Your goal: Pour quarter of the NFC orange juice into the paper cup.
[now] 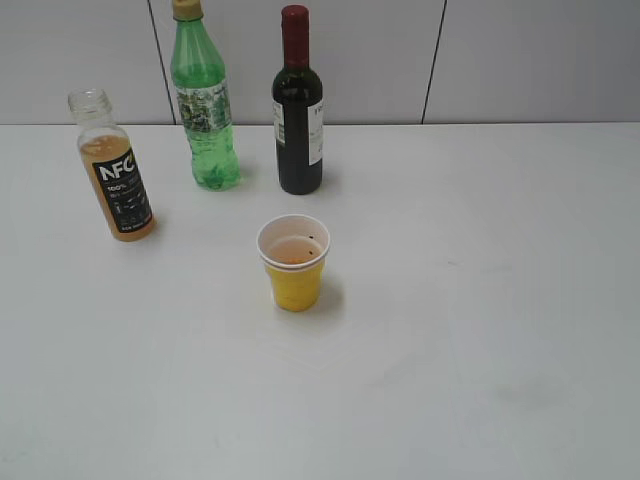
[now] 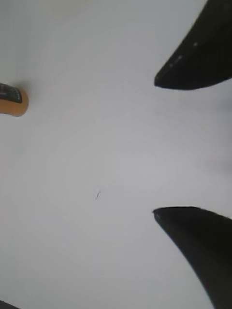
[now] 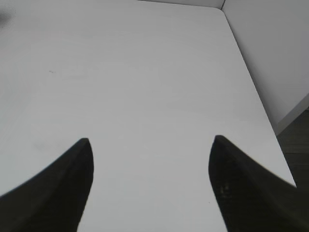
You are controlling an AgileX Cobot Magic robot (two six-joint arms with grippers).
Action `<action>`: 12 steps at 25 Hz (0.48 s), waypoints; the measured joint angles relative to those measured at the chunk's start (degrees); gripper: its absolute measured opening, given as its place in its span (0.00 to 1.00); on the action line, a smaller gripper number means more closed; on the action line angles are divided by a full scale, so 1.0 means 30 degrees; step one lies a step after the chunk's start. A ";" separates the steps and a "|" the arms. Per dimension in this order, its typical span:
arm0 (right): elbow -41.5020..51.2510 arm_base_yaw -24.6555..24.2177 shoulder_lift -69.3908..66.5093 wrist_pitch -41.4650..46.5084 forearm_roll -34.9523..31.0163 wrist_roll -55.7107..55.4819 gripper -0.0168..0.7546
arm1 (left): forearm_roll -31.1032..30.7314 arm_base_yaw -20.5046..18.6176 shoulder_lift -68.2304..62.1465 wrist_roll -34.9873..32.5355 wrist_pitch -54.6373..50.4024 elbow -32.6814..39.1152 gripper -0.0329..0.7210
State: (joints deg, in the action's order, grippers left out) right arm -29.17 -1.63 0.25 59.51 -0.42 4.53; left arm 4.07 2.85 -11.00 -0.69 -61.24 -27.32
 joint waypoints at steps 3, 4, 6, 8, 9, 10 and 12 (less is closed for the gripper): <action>0.0000 0.0000 0.0000 0.0000 0.0000 0.0000 0.79 | 0.0000 0.0000 0.0957 0.0062 -0.0039 0.0000 0.77; 0.0000 0.0000 0.0000 0.0000 0.0000 0.0000 0.79 | 0.0000 0.0000 0.1181 0.0062 -0.0059 0.0000 0.77; 0.0000 0.0000 0.0000 0.0000 0.0000 0.0000 0.79 | 0.0000 0.0000 0.1685 0.0062 -0.0075 0.0000 0.77; 0.0000 0.0000 0.0000 0.0000 0.0000 0.0000 0.79 | 0.0000 0.0000 0.2087 0.0062 -0.0075 0.0019 0.77; 0.0000 0.0000 0.0000 0.0000 0.0000 0.0000 0.79 | 0.0000 0.0000 0.2316 0.0062 -0.0075 0.0038 0.77; 0.0000 0.0000 0.0000 0.0000 0.0000 0.0000 0.79 | 0.0000 0.0000 0.2558 0.0062 -0.0075 0.0055 0.77; 0.0000 0.0000 0.0000 0.0000 0.0000 0.0000 0.79 | 0.0000 0.0000 0.3026 0.0062 -0.0097 0.0055 0.77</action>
State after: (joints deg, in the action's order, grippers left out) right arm -29.17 -1.63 0.25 59.51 -0.42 4.53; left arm 4.07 2.85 -1.92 -0.51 -61.53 -27.16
